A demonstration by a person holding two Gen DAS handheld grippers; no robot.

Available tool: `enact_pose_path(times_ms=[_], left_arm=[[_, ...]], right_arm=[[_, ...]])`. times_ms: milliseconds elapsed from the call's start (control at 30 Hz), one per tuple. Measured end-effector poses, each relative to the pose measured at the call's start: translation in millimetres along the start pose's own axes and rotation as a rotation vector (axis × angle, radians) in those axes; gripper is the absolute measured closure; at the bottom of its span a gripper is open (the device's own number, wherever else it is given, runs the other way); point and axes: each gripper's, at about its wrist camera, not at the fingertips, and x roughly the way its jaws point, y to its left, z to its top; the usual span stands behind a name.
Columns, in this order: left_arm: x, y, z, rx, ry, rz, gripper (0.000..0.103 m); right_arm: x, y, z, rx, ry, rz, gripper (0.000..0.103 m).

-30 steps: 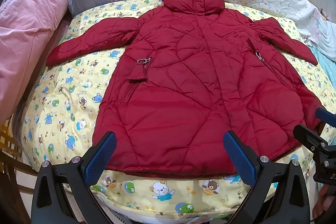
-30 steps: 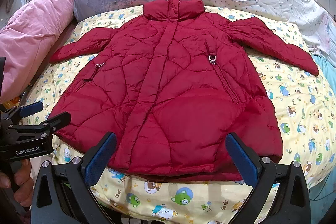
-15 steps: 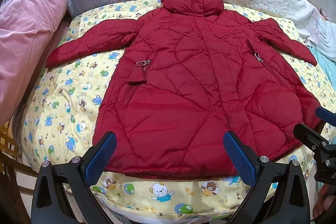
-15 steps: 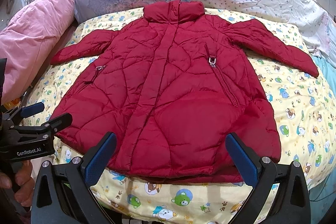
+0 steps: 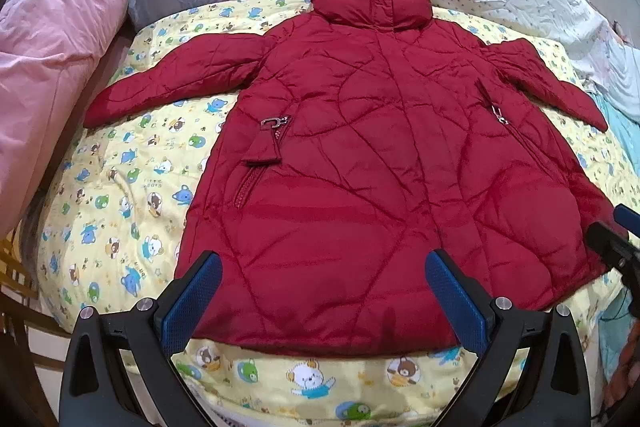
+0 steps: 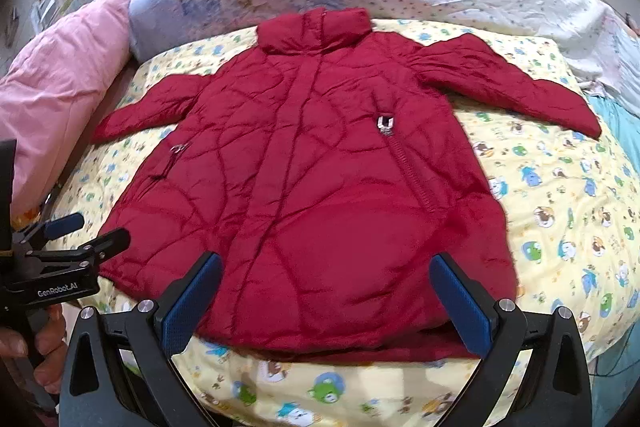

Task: Fold large clothes
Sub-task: 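Grasp a jacket sleeve with the right tool and fold it across the body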

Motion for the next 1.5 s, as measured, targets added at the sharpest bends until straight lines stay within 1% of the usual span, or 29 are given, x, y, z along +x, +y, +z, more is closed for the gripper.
enact_pose_path(times_ms=[33, 67, 233, 367, 433, 700, 900, 967, 1167, 1200, 1233, 1267, 1300, 1333, 1467, 1500], left_arm=[[1.3, 1.0, 1.2, -0.003, -0.004, -0.003, 0.001], [2.8, 2.2, 2.5, -0.009, -0.014, -0.01, 0.001], [11.2, 2.6, 9.8, -0.006, -0.02, -0.016, 0.001], [19.9, 4.4, 18.1, -0.017, -0.02, -0.028, 0.001], [23.7, 6.2, 22.4, -0.028, -0.02, -0.031, 0.001], [46.6, 13.1, 41.6, -0.036, 0.011, 0.014, 0.001], [58.1, 15.8, 55.4, -0.046, 0.002, 0.033, 0.001], [61.2, 16.7, 60.1, -0.051, -0.001, 0.039, 0.001], [70.7, 18.7, 70.8, -0.067, -0.002, 0.041, 0.001], [72.0, 18.7, 72.5, -0.069, -0.001, 0.041, 0.001], [75.0, 18.3, 73.4, -0.068, 0.004, 0.041, 0.001], [76.9, 17.7, 74.0, -0.068, 0.008, 0.041, 0.001], [80.1, 17.0, 74.6, -0.068, 0.013, 0.04, 0.001], [83.1, 15.9, 75.6, -0.068, 0.02, 0.039, 0.001], [93.7, 10.8, 78.0, -0.056, 0.042, 0.037, 0.001], [96.2, 9.9, 79.1, -0.054, 0.045, 0.037, 0.001]], right_arm=[[0.1, -4.0, 1.6, 0.016, -0.005, 0.005, 0.0], [-1.5, -5.9, 2.5, 0.008, -0.024, -0.013, 0.0], [-1.2, -23.8, 12.2, 0.037, -0.052, -0.031, 0.0], [6.0, -43.8, 20.0, 0.094, -0.023, -0.031, 0.0], [7.6, -54.6, 24.1, 0.114, -0.034, -0.043, 0.0], [18.5, -102.8, 43.1, 0.213, -0.052, -0.077, 0.0], [33.9, -148.4, 59.0, 0.3, -0.064, -0.098, 0.0], [40.3, -170.8, 64.5, 0.347, -0.07, -0.113, 0.0], [59.9, -235.5, 76.6, 0.481, -0.102, -0.116, 0.001], [63.4, -247.0, 78.3, 0.506, -0.112, -0.115, 0.002], [66.7, -259.2, 79.4, 0.538, -0.118, -0.113, 0.006], [70.0, -271.5, 80.4, 0.572, -0.123, -0.116, 0.014], [74.4, -282.8, 81.7, 0.601, -0.125, -0.12, 0.018], [78.6, -291.7, 82.9, 0.625, -0.128, -0.119, 0.026], [98.3, -348.1, 87.3, 0.768, -0.157, -0.103, 0.039], [103.3, -360.1, 87.7, 0.798, -0.164, -0.103, 0.04]])
